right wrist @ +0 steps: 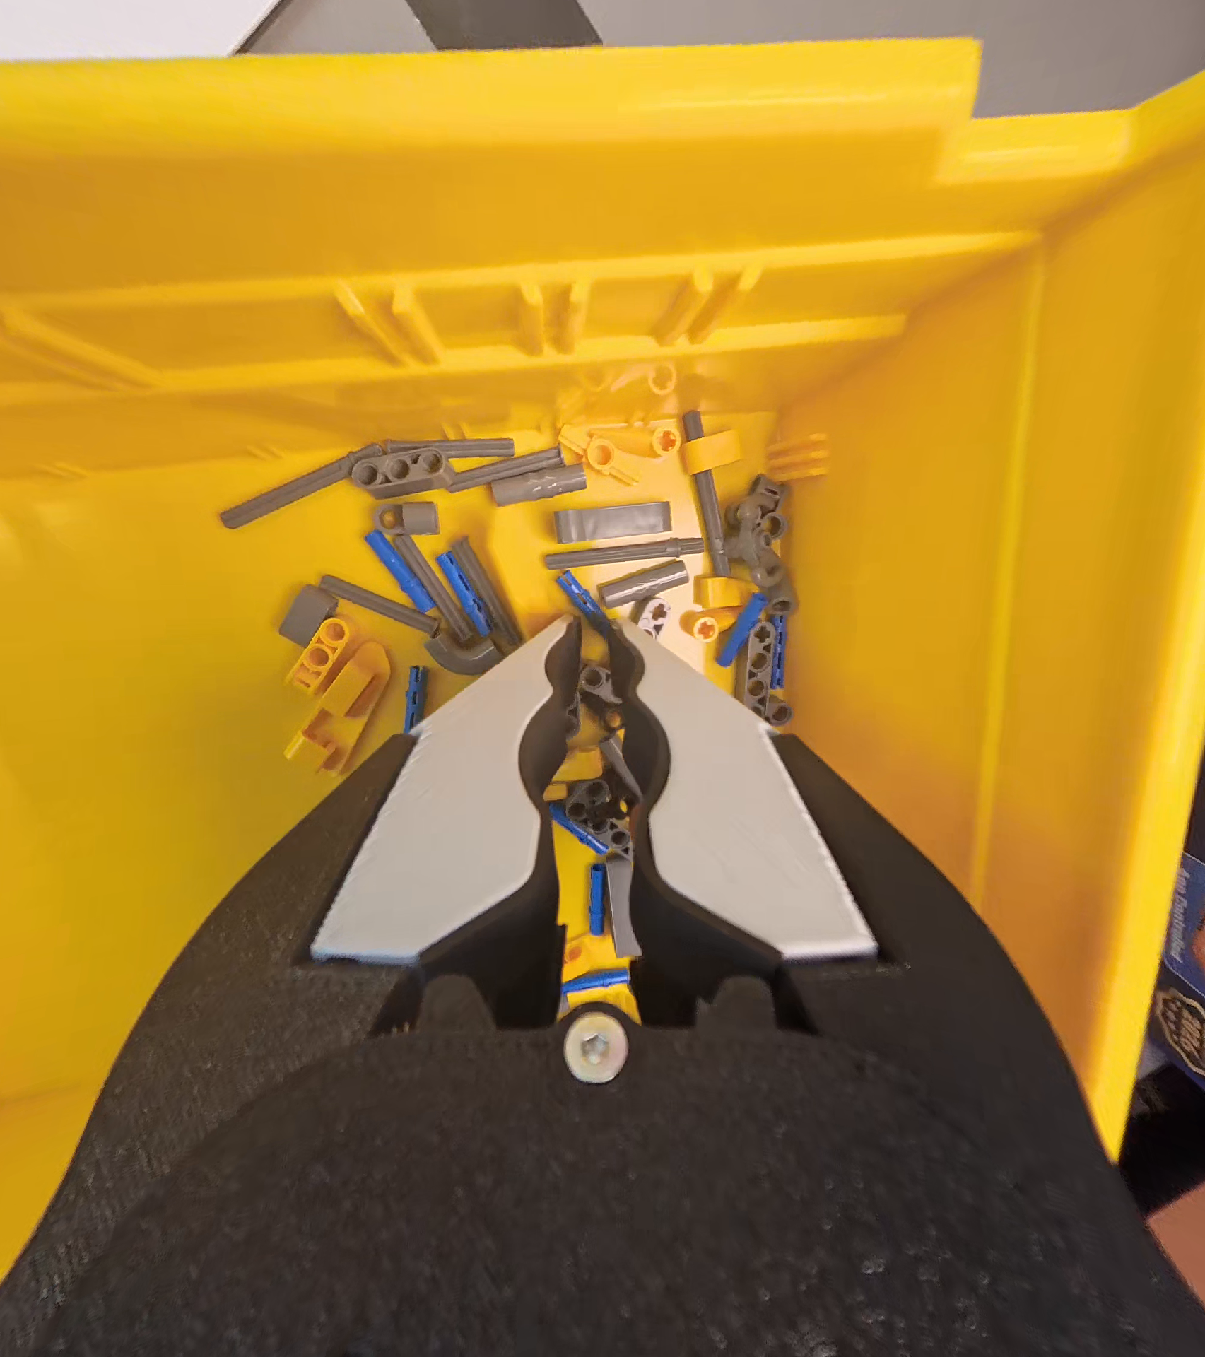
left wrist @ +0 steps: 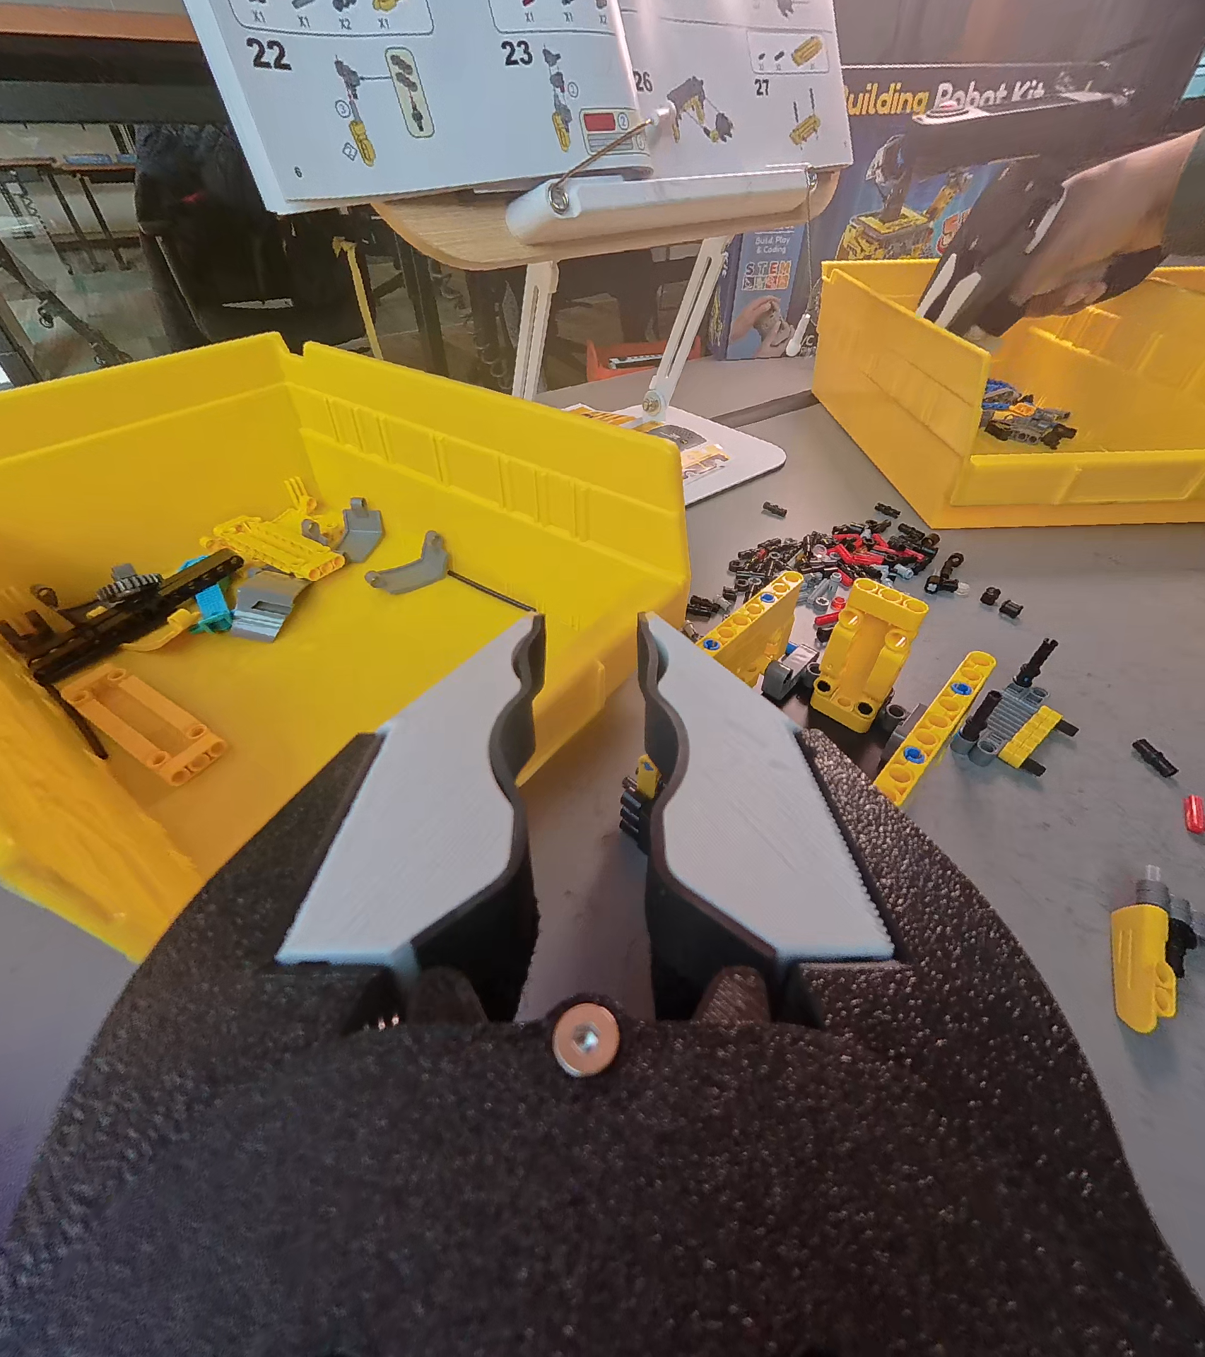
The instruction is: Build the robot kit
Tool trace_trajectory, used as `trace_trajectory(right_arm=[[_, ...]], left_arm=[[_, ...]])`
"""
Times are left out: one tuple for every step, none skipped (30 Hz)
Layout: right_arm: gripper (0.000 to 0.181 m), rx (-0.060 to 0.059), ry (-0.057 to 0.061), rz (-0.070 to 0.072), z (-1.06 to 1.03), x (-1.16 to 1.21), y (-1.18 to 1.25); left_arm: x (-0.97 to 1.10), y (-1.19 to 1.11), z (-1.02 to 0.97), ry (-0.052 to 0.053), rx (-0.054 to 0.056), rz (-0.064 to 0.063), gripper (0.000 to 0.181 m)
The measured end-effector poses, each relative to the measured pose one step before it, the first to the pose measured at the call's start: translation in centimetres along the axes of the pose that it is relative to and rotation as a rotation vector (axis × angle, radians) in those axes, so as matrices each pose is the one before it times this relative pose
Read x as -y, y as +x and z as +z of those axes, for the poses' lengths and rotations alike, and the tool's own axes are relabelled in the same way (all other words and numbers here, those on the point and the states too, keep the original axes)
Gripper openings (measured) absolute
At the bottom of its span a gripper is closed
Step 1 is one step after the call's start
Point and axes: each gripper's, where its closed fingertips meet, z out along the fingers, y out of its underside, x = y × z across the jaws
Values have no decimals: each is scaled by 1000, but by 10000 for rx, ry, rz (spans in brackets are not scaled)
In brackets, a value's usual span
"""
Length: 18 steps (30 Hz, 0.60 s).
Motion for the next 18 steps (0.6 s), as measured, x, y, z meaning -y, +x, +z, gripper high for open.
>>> trace_trajectory(right_arm=[[2, 14, -259, -157, 41, -362, -204], [0, 39, -181, -110, -91, -278, -203], [0, 0, -235, -90, -123, -404, -78], [0, -12, -261, -64, -127, -464, 0], [0, -19, -219, -68, -96, -465, 15], [0, 22, -230, -84, -111, -528, -37], [0, 80, -268, -53, -128, -610, -131], [0, 46, -261, -51, -113, -598, -67], [0, -72, -143, -91, -122, -363, 64], [1, -125, 184, -68, -214, 244, 104], [3, 21, 445, 55, -336, 793, -165], [6, 132, 566, 54, -337, 1125, -415], [10, 70, 626, -104, -237, 1311, -443], [13, -42, 499, -178, -43, 1177, -314], [14, -54, 332, -175, 154, 947, -272], [14, 95, 201, -115, 341, 683, -428], [14, 83, 114, -51, 439, 504, -327], [13, 39, 10, -23, 466, 262, -195]], left_arm=[[3, -8, -8, 3, 3, -8, 23], [2, 2, 1, 1, -2, 1, 23], [1, 11, 1, 1, -4, 6, 23], [6, 16, -5, 5, -1, 9, 23], [6, 19, -5, 6, -4, 10, 23], [1, 23, -8, 2, -6, 8, 23], [6, 8, -5, 5, -1, 5, 24], [21, 8, -14, 10, 0, 5, 24], [4, 12, -7, 4, -4, 5, 24], [-5, 11, 7, -5, -4, 6, 24], [-19, 11, 24, -10, -6, 7, 24], [-9, 2, 14, -9, 1, 7, 24], [-15, -10, 18, -6, 12, 4, 24], [-8, -17, 23, -10, 10, 2, 25], [7, -22, 13, 3, 18, 9, 25], [41, -38, -12, 26, 33, 19, 26], [47, -37, -18, 31, 33, 19, 26], [45, -26, -37, 32, 35, 15, 26]])
